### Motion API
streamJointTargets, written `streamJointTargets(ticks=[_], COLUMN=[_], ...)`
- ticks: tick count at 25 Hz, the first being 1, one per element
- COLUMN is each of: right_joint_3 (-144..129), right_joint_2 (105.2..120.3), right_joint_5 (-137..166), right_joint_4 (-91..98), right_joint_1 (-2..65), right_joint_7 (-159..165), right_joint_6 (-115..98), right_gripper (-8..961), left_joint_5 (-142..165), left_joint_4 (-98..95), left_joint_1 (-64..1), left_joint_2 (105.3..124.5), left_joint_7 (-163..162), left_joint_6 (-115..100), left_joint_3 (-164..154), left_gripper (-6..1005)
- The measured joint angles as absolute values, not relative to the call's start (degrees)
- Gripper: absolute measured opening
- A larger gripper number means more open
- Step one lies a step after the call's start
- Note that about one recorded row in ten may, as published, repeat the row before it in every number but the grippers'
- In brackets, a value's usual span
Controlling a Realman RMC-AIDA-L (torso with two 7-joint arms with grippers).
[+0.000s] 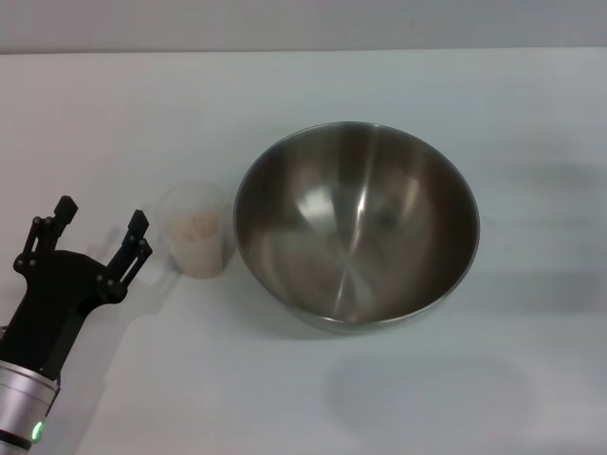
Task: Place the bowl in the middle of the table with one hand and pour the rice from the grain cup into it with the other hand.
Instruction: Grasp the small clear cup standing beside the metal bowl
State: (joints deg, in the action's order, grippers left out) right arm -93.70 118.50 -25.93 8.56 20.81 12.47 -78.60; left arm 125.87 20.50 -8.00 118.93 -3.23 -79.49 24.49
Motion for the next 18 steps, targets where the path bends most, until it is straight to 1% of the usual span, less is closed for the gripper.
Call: streamJointTargets(ticks=[18], right_joint_3=[-93.7], right_joint_2=[118.49], right_joint_5=[-25.9], right_joint_4=[8.4], right_joint_1=[20.2], right_joint_7=[12.5], right_joint_6=[-79.5], right_gripper=[492], left_joint_5=[125.5], left_joint_4=[19.9], left_joint_1=[-10.0], left_joint_2=[119.01], left_joint_7=[-3.0], left_joint_6=[-71.8], left_joint_3=[24.7], left_gripper=[863])
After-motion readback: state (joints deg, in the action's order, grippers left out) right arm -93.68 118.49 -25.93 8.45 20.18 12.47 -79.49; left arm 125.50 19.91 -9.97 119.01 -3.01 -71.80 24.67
